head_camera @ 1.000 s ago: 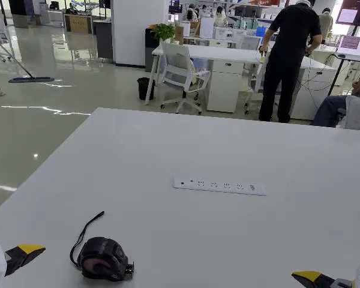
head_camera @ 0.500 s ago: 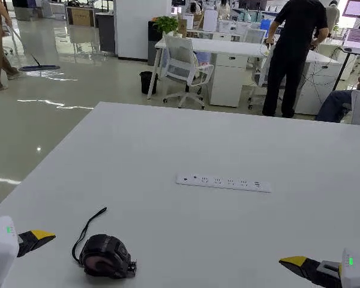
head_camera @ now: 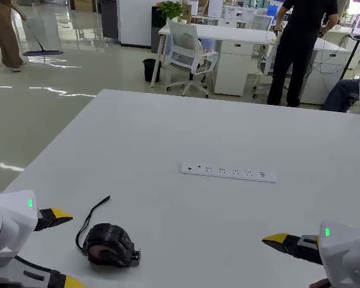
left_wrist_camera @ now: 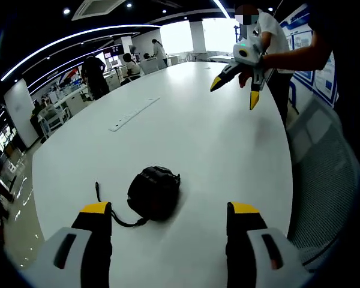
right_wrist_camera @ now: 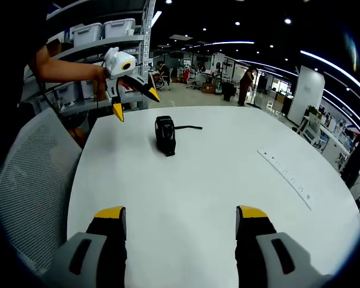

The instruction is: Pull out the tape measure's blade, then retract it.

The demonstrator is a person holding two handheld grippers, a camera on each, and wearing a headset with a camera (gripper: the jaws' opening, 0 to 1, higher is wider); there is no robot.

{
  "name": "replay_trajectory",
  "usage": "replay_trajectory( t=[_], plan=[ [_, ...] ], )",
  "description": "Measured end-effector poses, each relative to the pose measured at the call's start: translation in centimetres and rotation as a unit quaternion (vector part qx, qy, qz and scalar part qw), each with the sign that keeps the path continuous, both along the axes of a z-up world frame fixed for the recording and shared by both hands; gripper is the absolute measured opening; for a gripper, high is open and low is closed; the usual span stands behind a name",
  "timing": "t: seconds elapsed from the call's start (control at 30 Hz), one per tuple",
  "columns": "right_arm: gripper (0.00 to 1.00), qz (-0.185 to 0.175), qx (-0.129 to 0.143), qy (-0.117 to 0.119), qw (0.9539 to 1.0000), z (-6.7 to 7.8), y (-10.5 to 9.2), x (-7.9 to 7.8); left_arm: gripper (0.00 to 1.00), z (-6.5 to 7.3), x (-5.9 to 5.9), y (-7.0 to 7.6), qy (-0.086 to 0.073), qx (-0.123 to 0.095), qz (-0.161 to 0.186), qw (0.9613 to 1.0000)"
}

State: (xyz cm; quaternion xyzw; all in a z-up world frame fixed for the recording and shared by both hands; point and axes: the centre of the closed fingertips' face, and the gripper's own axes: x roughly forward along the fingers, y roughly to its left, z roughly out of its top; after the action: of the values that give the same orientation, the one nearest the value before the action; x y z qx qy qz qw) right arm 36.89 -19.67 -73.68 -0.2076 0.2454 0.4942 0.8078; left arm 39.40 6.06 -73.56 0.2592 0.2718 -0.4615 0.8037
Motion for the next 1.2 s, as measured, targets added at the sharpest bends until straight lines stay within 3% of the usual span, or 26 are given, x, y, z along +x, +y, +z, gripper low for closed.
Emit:
replay_trajectory(
  t=[0.43, 0.63, 0.83, 1.2],
  plan=[
    [0.7, 0.047, -0.012, -0.001, 0.9988, -0.9, 2.8, 2.3, 0.66, -2.3, 1.6, -0.1, 0.02, 0.052, -0.056, 0.9969],
    [0.64, 0.059, -0.006, -0.004, 0.9982, -1.3, 4.3, 3.6, 0.61, -3.2, 2.3, 0.1, 0.026, 0.084, -0.085, 0.9925],
    [0.6, 0.069, -0.003, 0.001, 0.9976, -2.2, 6.0, 4.6, 0.56, -4.3, 3.2, 0.3, 0.032, 0.105, -0.106, 0.9883],
    [0.53, 0.086, -0.001, 0.009, 0.9963, -3.6, 8.5, 6.0, 0.51, -5.4, 3.7, 0.5, 0.037, 0.138, -0.14, 0.9798]
  ],
)
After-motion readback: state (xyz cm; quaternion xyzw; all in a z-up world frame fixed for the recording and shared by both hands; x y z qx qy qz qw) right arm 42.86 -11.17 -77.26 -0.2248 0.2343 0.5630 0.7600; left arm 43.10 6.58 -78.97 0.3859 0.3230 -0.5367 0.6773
